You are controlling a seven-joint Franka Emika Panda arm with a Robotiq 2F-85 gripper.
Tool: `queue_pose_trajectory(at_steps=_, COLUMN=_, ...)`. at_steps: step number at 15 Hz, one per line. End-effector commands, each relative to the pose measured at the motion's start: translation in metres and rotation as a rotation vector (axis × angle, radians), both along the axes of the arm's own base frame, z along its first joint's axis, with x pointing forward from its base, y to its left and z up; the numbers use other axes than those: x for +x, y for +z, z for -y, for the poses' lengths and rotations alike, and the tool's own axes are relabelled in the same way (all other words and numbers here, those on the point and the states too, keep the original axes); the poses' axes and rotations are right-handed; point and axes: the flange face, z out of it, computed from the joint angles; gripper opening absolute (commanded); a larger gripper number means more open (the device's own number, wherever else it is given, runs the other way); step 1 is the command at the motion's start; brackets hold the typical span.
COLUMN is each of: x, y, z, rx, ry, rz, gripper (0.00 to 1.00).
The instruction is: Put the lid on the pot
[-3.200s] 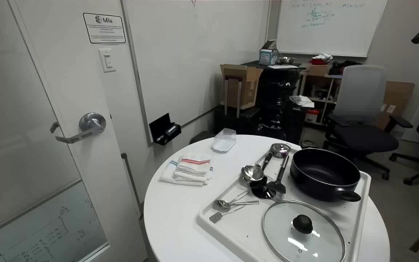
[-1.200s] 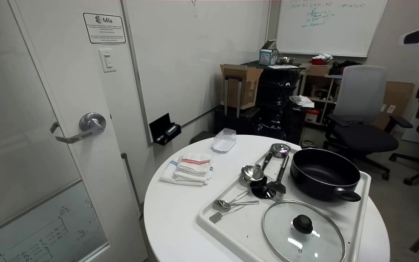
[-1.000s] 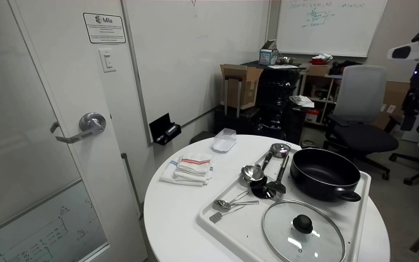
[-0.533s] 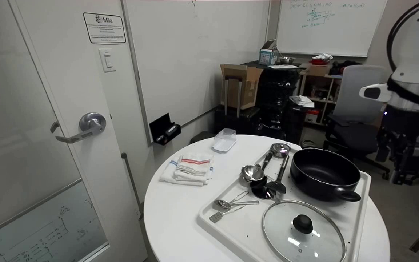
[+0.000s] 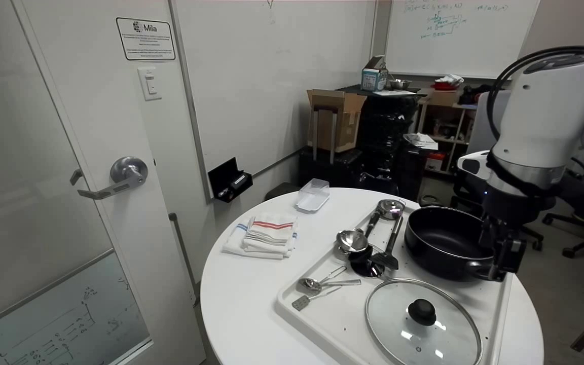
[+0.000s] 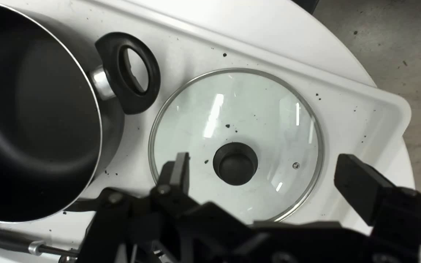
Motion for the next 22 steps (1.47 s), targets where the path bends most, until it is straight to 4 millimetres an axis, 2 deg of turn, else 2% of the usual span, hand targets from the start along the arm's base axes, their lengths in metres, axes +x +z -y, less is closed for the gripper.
queue_pose_trajectory(at_steps=1, x=0.026, y=-0.032, z=-0.010, rx=-0.008, ry=-0.014, rz=0.029, gripper=1.00)
queue_pose_trajectory(at_steps=7, x=0.047, y=-0.075, z=-0.024, rx=-0.021, ry=-0.031, rz=0.012, gripper=1.00)
queue_pose_trajectory(at_steps=14, x=0.066, y=-0.113, z=-0.036, rx=-0.048, ry=-0.029, rz=0.007, gripper=1.00)
queue_pose_trajectory(at_steps=22, x=0.076, y=-0.147, z=-0.034, rx=-0.056, ry=-0.057, rz=-0.031, gripper=1.00)
